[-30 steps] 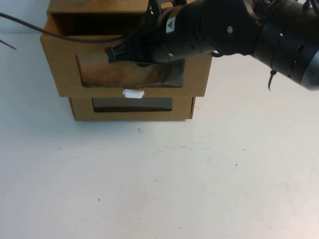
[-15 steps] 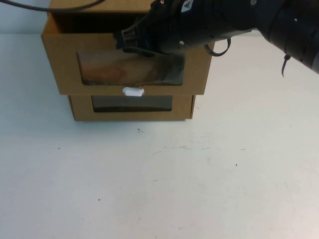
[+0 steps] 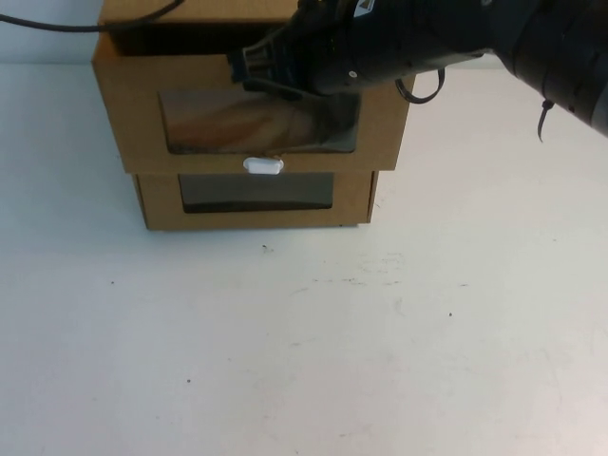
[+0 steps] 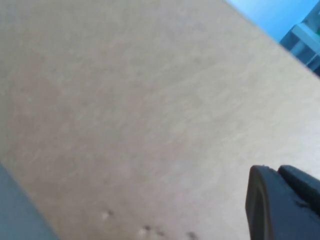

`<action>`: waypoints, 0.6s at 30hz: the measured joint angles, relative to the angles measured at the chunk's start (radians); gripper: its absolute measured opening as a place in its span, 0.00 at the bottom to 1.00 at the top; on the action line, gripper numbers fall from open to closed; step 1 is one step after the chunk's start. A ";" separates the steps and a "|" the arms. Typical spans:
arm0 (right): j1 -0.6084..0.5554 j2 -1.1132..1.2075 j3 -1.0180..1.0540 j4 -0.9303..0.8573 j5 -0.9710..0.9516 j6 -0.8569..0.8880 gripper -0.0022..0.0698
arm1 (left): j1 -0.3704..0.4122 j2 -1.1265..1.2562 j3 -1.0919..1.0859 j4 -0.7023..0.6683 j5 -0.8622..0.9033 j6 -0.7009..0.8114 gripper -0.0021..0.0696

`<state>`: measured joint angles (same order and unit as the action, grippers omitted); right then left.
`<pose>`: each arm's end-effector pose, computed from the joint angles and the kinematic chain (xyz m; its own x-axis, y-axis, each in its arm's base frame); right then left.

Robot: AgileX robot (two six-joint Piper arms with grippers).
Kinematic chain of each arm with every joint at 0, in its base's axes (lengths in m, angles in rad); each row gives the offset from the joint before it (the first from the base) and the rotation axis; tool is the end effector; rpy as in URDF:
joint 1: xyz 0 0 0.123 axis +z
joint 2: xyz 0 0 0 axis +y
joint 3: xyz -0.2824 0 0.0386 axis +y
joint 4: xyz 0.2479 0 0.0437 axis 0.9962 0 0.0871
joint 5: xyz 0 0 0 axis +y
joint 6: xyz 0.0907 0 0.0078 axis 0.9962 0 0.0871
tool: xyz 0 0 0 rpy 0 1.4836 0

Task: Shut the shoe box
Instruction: Close the shoe box with your right arm

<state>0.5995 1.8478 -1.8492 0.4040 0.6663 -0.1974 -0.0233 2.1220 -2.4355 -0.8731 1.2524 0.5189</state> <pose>0.3491 0.2654 0.3828 -0.5102 -0.2001 -0.8364 -0.6604 0.7142 0.2320 0.4493 -0.0768 0.4213 -0.5403 0.1229 -0.8324 0.6699 0.6614 -0.3372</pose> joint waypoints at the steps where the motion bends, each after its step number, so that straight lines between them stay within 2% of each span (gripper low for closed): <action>1: -0.002 0.003 0.000 0.000 -0.002 0.000 0.01 | 0.000 0.006 0.000 -0.002 0.000 0.000 0.03; 10: -0.016 0.042 -0.004 0.014 -0.107 0.000 0.01 | -0.006 0.037 0.000 -0.014 0.000 0.000 0.03; 18: -0.033 0.136 -0.124 0.014 -0.124 0.000 0.01 | -0.006 0.037 0.000 -0.027 0.000 0.000 0.03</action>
<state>0.5666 1.9837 -1.9735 0.4181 0.5422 -0.1974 -0.0294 2.1591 -2.4355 -0.8999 1.2524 0.5189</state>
